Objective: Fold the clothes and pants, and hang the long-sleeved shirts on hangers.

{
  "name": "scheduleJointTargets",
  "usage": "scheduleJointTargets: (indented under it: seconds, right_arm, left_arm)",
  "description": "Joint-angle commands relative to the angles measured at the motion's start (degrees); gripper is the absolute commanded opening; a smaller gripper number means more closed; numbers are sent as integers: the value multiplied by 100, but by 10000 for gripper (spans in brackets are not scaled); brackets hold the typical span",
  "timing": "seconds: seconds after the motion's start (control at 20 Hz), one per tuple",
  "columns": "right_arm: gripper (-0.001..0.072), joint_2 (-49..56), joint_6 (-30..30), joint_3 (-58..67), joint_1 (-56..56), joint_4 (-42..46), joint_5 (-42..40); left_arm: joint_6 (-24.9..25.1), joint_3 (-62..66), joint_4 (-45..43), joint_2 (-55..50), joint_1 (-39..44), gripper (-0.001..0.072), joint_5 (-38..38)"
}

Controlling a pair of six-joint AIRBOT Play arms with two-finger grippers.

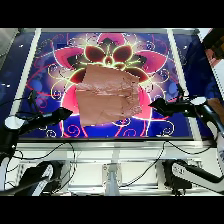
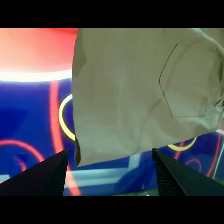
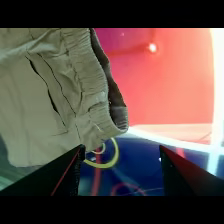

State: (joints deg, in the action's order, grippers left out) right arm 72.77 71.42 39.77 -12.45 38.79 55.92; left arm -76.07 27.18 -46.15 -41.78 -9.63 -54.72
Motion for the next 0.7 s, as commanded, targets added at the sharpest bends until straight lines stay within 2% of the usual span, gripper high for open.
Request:
scheduleJointTargets:
  seconds: [0.0,0.15,0.35,0.55,0.65]
  right_arm:
    - [542,831,-343,-4,0,-909,109]
    - [541,1353,-479,310,81,-918,417]
    - [541,1685,-505,828,527,-684,398]
    - [540,2011,-201,1340,796,-232,481]
    - [540,2218,-144,1545,809,-205,780]
  left_arm:
    - [9,-52,127,11,-7,592,140]
    - [7,-52,127,11,-7,592,177]
    - [7,-52,127,11,-7,592,267]
    - [4,-52,129,11,-7,592,267]
    - [7,-52,127,11,-7,592,267]
